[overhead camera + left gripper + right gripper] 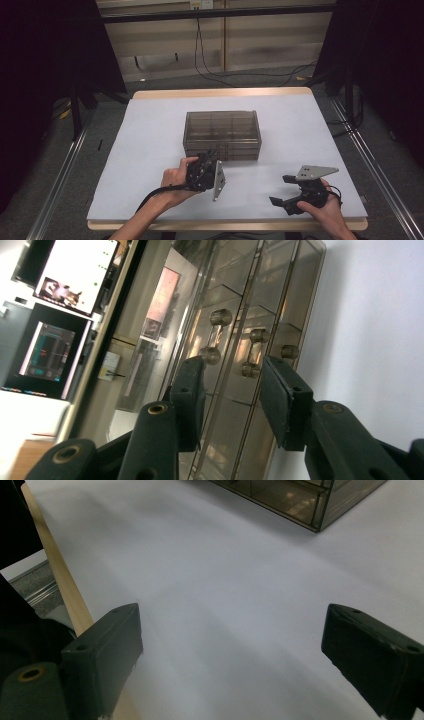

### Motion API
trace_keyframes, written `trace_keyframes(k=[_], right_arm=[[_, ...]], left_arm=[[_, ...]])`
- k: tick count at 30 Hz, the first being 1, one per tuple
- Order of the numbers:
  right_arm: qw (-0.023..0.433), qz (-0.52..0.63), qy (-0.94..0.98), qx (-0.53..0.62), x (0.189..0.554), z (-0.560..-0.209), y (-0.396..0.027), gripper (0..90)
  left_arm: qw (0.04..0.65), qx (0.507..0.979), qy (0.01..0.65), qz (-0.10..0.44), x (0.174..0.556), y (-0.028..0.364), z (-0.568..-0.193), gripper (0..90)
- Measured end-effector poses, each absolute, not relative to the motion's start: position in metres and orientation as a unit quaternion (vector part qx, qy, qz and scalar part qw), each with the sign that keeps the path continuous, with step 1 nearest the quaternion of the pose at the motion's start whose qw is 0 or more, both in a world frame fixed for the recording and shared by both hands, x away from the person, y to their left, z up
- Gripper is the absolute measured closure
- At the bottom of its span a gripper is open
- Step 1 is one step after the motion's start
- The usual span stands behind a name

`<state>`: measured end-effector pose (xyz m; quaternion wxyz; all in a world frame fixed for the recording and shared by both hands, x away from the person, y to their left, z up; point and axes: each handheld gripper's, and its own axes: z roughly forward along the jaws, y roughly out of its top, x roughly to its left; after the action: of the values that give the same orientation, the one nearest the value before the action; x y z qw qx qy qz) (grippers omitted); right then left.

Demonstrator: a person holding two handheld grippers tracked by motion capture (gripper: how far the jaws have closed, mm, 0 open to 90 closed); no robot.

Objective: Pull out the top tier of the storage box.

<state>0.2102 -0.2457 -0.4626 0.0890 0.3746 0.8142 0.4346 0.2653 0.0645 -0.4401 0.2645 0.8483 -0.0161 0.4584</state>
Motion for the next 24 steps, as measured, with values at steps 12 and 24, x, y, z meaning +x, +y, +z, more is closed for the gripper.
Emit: trace_keyframes(k=[12,24], right_arm=[[0.088,0.435,0.813,0.376,0.210,-0.462,-0.246,9.5],[0.086,0.435,0.815,0.373,0.210,-0.462,-0.246,9.5]], left_arm=[[0.208,0.822,-0.055,0.528,0.267,0.052,-0.451,65.8],[0.169,0.810,-0.070,0.557,0.274,0.042,-0.467,63.1]])
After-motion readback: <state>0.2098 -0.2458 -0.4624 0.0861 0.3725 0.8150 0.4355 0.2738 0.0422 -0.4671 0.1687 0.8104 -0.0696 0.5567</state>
